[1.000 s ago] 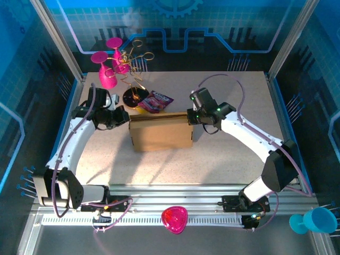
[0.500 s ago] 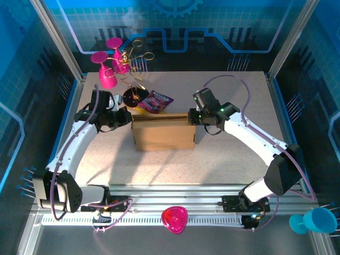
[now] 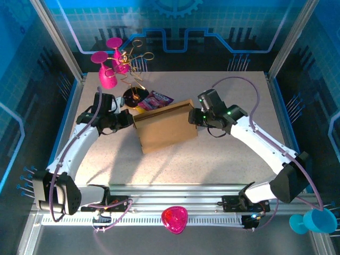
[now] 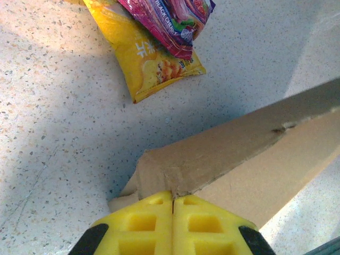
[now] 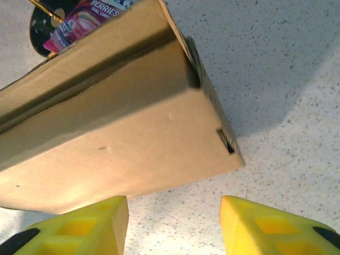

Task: Fold the paper box

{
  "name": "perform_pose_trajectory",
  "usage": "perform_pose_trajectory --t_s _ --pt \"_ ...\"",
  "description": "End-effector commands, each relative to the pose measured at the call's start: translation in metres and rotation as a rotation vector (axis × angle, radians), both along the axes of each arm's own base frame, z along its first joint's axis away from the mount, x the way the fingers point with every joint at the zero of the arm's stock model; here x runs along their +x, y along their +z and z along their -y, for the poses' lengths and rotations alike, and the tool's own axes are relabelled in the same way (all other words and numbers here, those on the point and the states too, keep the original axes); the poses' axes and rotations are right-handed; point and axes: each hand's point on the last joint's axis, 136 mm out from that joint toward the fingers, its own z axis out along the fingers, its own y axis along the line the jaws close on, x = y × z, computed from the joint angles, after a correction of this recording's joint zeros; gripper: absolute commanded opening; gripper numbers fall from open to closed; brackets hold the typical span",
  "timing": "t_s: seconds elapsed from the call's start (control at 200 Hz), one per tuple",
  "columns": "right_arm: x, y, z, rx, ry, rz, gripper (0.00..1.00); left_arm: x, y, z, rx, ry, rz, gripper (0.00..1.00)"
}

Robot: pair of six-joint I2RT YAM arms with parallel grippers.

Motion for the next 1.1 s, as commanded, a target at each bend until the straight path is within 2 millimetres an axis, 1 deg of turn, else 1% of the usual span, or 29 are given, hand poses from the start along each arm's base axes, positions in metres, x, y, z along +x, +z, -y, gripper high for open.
perform_pose_trajectory --t_s 0.0,0.095,0.195,0.24,0.275,0.305,0.36,0.45,0.47,0.51,0.575,0.66,0.73,0.765,0.906,1.096 --pt "-0.01 0.01 0.012 0.081 -0.129 -0.038 0.51 -0.003 0.005 0.002 0.019 -0.013 0.037 0.0" --pt "-0.011 0.015 0.01 0.182 -0.236 -0.076 0.54 -0.004 0.007 0.002 0.028 -0.017 0.046 0.0" --pt "-0.007 0.018 -0.004 0.32 -0.301 -0.114 0.59 -0.005 0.008 0.003 0.035 -0.022 0.056 0.0" --pt "-0.005 0.018 -0.008 0.378 -0.353 -0.135 0.66 -0.005 0.009 0.003 0.039 -0.025 0.059 0.0" --pt "-0.002 0.019 -0.015 0.426 -0.371 -0.147 0.71 -0.005 0.009 0.003 0.039 -0.025 0.062 0.0" --pt "0.0 0.019 -0.022 0.467 -0.381 -0.159 0.77 -0.005 0.01 0.004 0.038 -0.027 0.065 0.0" --pt "0.003 0.019 -0.034 0.533 -0.405 -0.186 0.81 -0.005 0.012 0.005 0.041 -0.031 0.075 0.0" --pt "0.006 0.019 -0.052 0.589 -0.421 -0.22 0.82 -0.006 0.013 0.006 0.045 -0.034 0.082 0.0" --pt "0.006 0.018 -0.057 0.597 -0.429 -0.235 0.86 -0.006 0.013 0.006 0.046 -0.035 0.083 0.0" --pt "0.006 0.016 -0.063 0.606 -0.443 -0.262 0.88 -0.006 0.013 0.005 0.049 -0.035 0.084 0.0" --pt "0.008 0.01 -0.072 0.625 -0.465 -0.295 0.88 -0.006 0.013 0.006 0.049 -0.038 0.085 0.0" --pt "0.012 0.0 -0.081 0.659 -0.498 -0.329 0.94 -0.006 0.013 0.006 0.048 -0.037 0.085 0.0" --pt "0.016 -0.004 -0.085 0.681 -0.527 -0.351 0.97 -0.005 0.014 0.008 0.049 -0.042 0.092 0.0" --pt "0.02 -0.002 -0.087 0.695 -0.532 -0.348 1.0 -0.005 0.015 0.008 0.051 -0.043 0.094 0.0" --pt "0.023 0.007 -0.083 0.671 -0.565 -0.342 1.0 -0.005 0.017 0.008 0.063 -0.051 0.103 0.0" --pt "0.018 0.0 -0.073 0.608 -0.702 -0.442 0.99 -0.005 0.02 0.01 0.079 -0.059 0.126 0.0"
